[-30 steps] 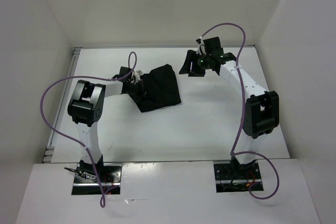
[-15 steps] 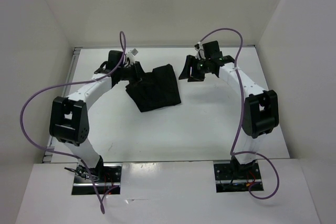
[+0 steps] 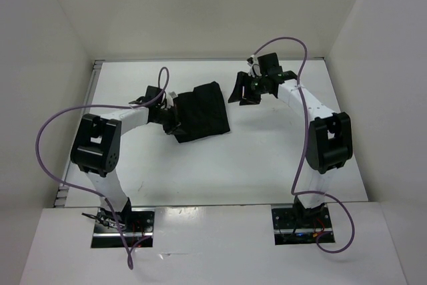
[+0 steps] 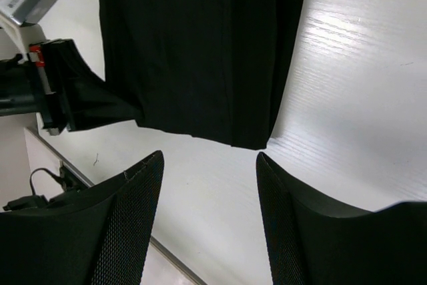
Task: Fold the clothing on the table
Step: Fold the skirt
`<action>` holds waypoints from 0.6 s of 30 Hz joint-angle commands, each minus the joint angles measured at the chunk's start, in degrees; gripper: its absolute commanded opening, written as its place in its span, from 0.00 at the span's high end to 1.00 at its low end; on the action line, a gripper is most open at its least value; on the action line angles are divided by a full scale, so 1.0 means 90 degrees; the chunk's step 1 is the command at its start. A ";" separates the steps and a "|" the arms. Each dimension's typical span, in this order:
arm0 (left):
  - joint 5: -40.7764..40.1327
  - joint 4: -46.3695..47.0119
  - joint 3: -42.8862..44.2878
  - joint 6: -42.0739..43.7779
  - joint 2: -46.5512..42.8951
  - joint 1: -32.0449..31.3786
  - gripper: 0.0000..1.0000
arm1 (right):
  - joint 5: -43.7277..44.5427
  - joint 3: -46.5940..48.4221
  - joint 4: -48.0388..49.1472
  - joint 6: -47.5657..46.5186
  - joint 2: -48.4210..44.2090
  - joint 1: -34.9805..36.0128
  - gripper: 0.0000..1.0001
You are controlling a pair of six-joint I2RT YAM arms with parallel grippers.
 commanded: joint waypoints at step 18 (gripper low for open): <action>-0.0600 -0.0418 0.0772 -0.0001 -0.1481 -0.0245 0.58 | -0.0137 -0.0373 -0.0040 -0.0370 -0.1095 -0.0609 0.37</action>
